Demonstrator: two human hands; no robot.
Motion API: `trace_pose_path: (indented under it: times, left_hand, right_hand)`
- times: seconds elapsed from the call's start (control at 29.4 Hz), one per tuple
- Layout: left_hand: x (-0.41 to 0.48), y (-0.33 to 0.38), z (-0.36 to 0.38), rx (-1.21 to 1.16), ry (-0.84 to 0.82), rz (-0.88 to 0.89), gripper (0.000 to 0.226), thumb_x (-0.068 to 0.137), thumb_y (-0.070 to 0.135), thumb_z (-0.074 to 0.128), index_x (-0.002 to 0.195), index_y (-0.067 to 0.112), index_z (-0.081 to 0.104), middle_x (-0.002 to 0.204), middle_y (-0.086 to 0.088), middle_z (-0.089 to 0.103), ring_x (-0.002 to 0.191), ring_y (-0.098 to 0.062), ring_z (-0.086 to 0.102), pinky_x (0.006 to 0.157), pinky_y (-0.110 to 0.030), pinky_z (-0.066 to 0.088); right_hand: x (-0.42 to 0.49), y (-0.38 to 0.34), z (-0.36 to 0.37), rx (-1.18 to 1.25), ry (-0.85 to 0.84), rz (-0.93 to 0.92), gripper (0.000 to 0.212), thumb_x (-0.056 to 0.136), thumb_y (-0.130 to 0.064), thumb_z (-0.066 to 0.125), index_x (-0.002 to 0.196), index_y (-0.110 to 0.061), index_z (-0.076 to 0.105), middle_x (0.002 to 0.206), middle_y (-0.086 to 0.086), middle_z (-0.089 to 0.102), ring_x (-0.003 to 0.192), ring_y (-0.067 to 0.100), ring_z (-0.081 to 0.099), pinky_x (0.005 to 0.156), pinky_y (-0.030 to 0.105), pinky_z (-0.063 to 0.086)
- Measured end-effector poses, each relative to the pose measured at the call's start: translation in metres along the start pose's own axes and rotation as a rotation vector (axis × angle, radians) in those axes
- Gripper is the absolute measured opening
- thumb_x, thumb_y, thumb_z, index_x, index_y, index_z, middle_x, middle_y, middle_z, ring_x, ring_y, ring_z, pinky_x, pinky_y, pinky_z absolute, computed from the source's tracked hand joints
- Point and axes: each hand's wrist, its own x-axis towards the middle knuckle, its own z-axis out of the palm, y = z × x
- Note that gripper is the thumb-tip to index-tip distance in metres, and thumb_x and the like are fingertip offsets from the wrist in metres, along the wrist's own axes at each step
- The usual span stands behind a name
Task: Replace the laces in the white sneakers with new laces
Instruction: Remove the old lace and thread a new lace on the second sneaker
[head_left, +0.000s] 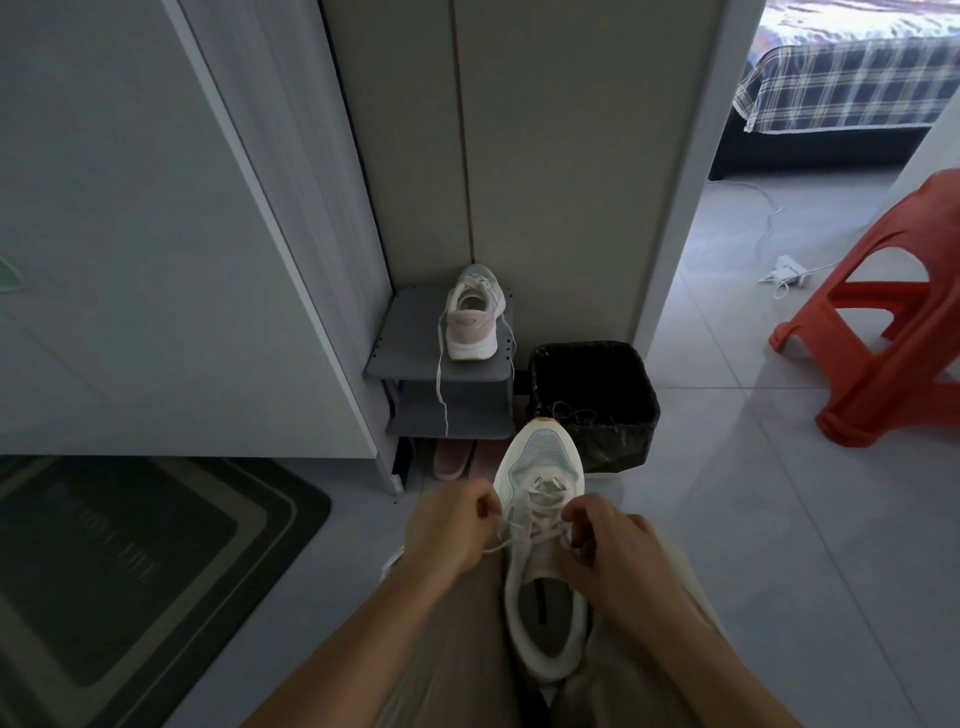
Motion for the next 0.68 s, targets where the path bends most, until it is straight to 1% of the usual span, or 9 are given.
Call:
trace_pose_path:
  times: [0.1,0.24,0.31,0.37,0.44,0.48,0.54,0.61,0.68]
  left_hand:
    - [-0.005,0.01,-0.003,-0.314,0.135,0.069,0.012,0.09,0.016,0.057,0.093,0.023,0.066,0.09,0.015,0.065,0.085,-0.001,0.06,0.069,-0.008,0.043]
    - [-0.022,0.04,-0.014,-0.52,0.186,0.266,0.02,0.093,0.014,0.051,0.102,0.03,0.06,0.098,0.017,0.064,0.094,0.006,0.06,0.077,-0.008,0.046]
    - [-0.027,0.052,-0.023,-0.535,0.227,0.367,0.021,0.095,0.02,0.047,0.109,0.031,0.058,0.101,0.017,0.063,0.098,0.005,0.059,0.08,-0.008,0.046]
    - [-0.026,0.054,-0.035,-0.554,0.303,0.435,0.026,0.093,0.023,0.044,0.118,0.025,0.054,0.103,0.014,0.065,0.092,0.0,0.062,0.077,-0.016,0.05]
    - [-0.021,0.051,-0.046,-0.645,0.367,0.402,0.021,0.095,0.014,0.045,0.115,0.02,0.047,0.101,0.013,0.067,0.078,0.001,0.062,0.067,-0.018,0.05]
    - [-0.02,0.048,-0.049,-0.714,0.335,0.348,0.018,0.095,0.009,0.046,0.11,0.019,0.045,0.098,0.013,0.067,0.07,0.004,0.06,0.061,-0.014,0.047]
    - [-0.02,0.05,-0.048,-0.787,0.087,0.238,0.018,0.092,0.008,0.053,0.105,0.019,0.048,0.097,0.011,0.066,0.057,0.006,0.055,0.051,-0.01,0.041]
    - [-0.019,0.049,-0.034,-0.654,-0.125,0.233,0.014,0.089,0.011,0.058,0.099,0.02,0.056,0.092,0.006,0.065,0.047,0.005,0.051,0.047,-0.012,0.039]
    - [-0.015,0.043,-0.022,-0.578,-0.045,0.217,0.011,0.089,0.012,0.057,0.086,0.021,0.063,0.077,0.005,0.066,0.042,0.004,0.047,0.048,-0.016,0.038]
  right_hand:
    - [0.002,-0.008,-0.006,0.178,0.036,0.033,0.021,0.088,-0.034,0.056,0.109,-0.031,0.053,0.091,-0.026,0.044,0.079,-0.003,0.05,0.067,0.01,0.041]
    - [0.015,-0.031,-0.01,0.296,-0.025,-0.078,0.024,0.085,-0.026,0.063,0.106,-0.031,0.051,0.099,-0.024,0.044,0.076,-0.006,0.051,0.066,0.006,0.042]
    - [0.026,-0.044,-0.012,0.413,-0.013,-0.069,0.009,0.086,-0.015,0.062,0.089,-0.02,0.056,0.08,-0.013,0.055,0.064,-0.003,0.053,0.06,0.011,0.041]
    - [0.036,-0.053,-0.024,0.589,0.069,-0.007,0.012,0.087,-0.01,0.06,0.076,-0.013,0.058,0.064,-0.003,0.056,0.054,0.001,0.048,0.057,0.02,0.04]
    - [0.042,-0.061,-0.047,0.703,0.137,0.014,0.016,0.088,-0.008,0.058,0.072,-0.014,0.059,0.061,-0.003,0.058,0.053,0.008,0.047,0.053,0.018,0.039]
    - [0.043,-0.065,-0.059,0.726,0.165,-0.003,0.018,0.088,-0.008,0.058,0.072,-0.016,0.059,0.06,-0.004,0.058,0.053,0.009,0.046,0.051,0.015,0.038]
    - [0.044,-0.075,-0.085,0.749,0.195,-0.052,0.013,0.088,-0.009,0.058,0.076,-0.014,0.061,0.061,-0.003,0.059,0.052,0.008,0.047,0.05,0.011,0.039]
    - [0.047,-0.081,-0.103,0.76,0.215,-0.072,0.009,0.088,-0.011,0.057,0.081,-0.011,0.062,0.062,-0.004,0.06,0.049,0.0,0.049,0.051,0.007,0.042]
    - [0.052,-0.081,-0.116,0.79,0.252,-0.073,0.009,0.089,-0.012,0.057,0.082,-0.013,0.062,0.063,-0.005,0.062,0.048,-0.002,0.047,0.05,0.009,0.041]
